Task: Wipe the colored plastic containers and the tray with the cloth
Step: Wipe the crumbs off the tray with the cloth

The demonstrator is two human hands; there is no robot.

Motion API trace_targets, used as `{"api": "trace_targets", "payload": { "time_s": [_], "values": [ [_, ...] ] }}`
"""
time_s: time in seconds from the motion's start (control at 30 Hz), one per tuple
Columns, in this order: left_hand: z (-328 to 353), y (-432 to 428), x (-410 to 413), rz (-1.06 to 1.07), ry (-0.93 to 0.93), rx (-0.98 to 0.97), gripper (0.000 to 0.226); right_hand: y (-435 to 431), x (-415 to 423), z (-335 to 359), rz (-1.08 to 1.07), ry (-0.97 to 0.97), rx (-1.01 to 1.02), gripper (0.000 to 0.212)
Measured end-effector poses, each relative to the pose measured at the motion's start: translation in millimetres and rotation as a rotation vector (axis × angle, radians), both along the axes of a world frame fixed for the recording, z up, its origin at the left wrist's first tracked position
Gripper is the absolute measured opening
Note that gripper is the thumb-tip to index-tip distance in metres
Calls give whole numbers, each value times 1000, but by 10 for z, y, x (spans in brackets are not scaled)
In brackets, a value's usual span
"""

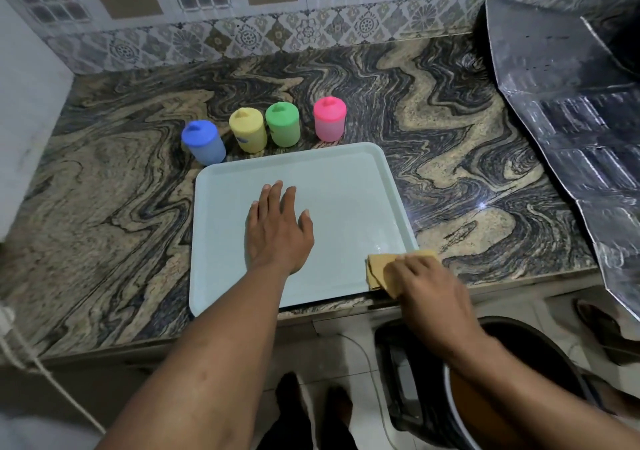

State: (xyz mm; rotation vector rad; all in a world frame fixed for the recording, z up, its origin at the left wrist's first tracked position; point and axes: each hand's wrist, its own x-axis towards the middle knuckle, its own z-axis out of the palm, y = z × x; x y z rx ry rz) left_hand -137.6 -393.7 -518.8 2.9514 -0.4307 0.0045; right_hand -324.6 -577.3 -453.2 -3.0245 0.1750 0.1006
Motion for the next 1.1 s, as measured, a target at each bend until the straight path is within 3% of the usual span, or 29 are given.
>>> {"api": "trace_targets", "payload": {
  "time_s": [0.2,0.33,0.43,0.7,0.8,0.87,0.9,0.97,1.03,1.1],
  "values": [
    [12,5,-6,-7,5,-18,61,374,-81,-283,-109,-124,-26,40],
    [26,11,5,-13,30,-31,61,721,-1,-300,-40,-201,-5,29],
    [79,18,22,-24,74,-60,60,1023,47,-323,28,-269,49,35],
    [387,36,234,-31,302,-151,63,1919,297,-418,160,-378,221,26],
    [511,62,331,-90,478,-140,68,2153,394,-293,238,-423,337,23],
    [579,201,410,-111,608,-319,64,2179,434,-223,296,-334,462,30],
    [617,321,452,-95,623,-469,57,2141,444,-201,255,-300,552,41],
    [683,654,546,-39,420,-643,41,2014,442,-122,19,-291,767,55],
    [691,1046,656,63,174,-603,28,1844,503,-9,-286,-369,938,49],
    [695,1390,762,216,156,-516,25,1658,677,109,-516,-404,964,42]
  ]
}}
